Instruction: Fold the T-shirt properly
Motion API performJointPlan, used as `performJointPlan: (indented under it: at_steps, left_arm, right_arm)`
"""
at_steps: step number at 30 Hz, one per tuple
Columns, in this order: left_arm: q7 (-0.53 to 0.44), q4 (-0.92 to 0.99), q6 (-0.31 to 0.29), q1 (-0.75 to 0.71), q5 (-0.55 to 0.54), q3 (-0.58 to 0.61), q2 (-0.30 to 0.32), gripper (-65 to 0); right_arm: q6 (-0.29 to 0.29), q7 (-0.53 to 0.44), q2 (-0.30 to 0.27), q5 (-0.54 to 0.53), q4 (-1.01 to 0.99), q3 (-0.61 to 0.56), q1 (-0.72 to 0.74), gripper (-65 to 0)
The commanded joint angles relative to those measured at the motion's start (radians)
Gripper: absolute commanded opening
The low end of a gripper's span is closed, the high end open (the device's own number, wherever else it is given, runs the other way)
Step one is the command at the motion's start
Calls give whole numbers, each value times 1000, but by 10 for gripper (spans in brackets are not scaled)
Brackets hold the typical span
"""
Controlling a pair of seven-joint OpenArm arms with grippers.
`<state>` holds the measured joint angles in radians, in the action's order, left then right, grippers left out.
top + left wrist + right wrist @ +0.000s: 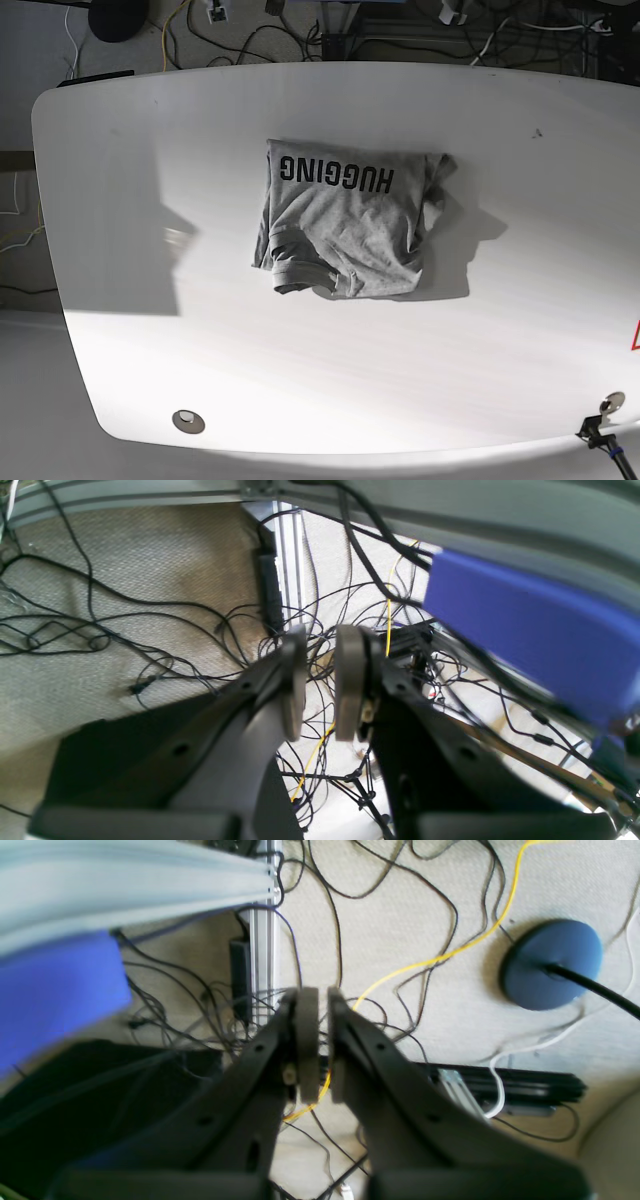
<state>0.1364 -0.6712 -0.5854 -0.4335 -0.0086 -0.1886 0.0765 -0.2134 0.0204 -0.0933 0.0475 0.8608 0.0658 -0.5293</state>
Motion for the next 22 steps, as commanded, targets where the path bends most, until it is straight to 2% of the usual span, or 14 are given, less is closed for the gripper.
performJointPlan:
  at_steps: [1,4,7,13,22]
  left_arm:
    - [-4,38,21,14,-4,7,12,-567]
    - [-4,175,110,107,-4,33,13,-567]
    - [-4,290,155,180,-4,39,13,-567]
    - [-4,384,292,258,-4,39,10,-567]
    - [-1,437,368,307,-4,41,7,-567]
  right_arm:
    - [-8,-3,-3,2,-33,1,8,-621]
    - [-8,-3,-3,2,-139,1,80,-621]
    - [-8,-4,-1,4,-245,1,154,-621]
    - [-4,-4,0,4,-381,1,255,-620]
    - [-2,-4,22,4,-483,1,331,-620]
